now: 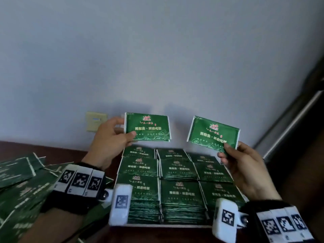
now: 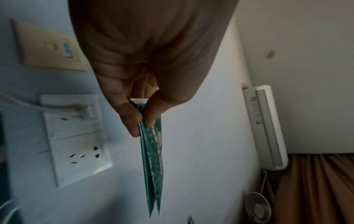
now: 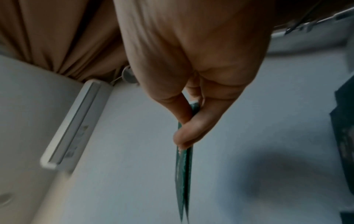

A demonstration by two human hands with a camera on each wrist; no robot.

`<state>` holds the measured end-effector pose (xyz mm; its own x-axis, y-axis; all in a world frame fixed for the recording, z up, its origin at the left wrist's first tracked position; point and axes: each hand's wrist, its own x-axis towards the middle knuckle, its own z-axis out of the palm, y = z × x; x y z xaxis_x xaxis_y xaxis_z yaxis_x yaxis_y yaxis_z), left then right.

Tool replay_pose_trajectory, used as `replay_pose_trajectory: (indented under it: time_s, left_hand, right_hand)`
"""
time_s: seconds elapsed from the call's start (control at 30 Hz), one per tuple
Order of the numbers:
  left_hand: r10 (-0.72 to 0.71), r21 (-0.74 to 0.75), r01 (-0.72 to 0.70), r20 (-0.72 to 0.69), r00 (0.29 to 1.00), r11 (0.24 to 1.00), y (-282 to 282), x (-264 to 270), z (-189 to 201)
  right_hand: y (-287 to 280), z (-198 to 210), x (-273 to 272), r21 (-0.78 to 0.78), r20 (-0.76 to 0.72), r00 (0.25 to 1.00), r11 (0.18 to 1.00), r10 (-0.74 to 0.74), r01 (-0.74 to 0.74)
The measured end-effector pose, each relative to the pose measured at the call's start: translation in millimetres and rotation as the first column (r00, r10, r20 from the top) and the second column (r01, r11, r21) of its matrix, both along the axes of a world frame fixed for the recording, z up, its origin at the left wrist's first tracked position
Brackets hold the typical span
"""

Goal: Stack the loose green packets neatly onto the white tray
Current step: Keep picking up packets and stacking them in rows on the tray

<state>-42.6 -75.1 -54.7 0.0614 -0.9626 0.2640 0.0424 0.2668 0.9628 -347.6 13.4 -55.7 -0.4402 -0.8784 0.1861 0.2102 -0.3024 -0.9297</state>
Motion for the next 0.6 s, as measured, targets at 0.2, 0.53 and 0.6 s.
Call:
replay_pose_trajectory:
  time_s: [0.2, 0.53, 0.6]
  left_hand:
    - [-0.109, 0.125, 0.098, 0.079, 0.991, 0.987, -44, -4, -46]
    - [-0.017, 0.203, 0.030, -0.065, 0.998, 0.979, -61, -8, -75]
    - [-0.033, 0.193, 0.050, -0.087, 0.996, 0.980, -58, -10, -73]
  right_hand:
    - [-22, -7, -77, 0.098, 0.090, 0.984, 0.984, -0.155, 0.146]
    - [-69, -39, -102, 0.355, -0.102, 0.994, 0.932, -0.043, 0.076]
    - [-70, -40, -97, 0.373, -0.166, 0.986, 0.924, -0.024, 0.085]
